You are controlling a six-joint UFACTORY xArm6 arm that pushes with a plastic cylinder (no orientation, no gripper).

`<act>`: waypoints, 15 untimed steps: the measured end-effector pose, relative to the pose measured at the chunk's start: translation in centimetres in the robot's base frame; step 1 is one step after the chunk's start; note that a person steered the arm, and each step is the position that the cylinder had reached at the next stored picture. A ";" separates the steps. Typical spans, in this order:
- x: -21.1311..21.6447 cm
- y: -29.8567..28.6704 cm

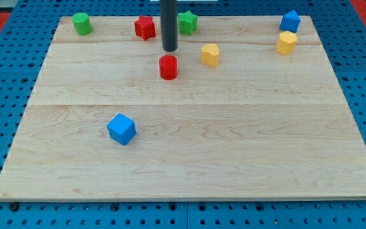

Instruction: Point at the blue cube

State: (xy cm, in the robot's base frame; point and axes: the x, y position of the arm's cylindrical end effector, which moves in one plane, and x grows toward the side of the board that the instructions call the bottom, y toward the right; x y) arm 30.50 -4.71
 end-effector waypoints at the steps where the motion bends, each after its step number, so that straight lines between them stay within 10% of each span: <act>1: 2.1 -5.4; 10: 24.9 -13.2; 15: 24.1 -7.3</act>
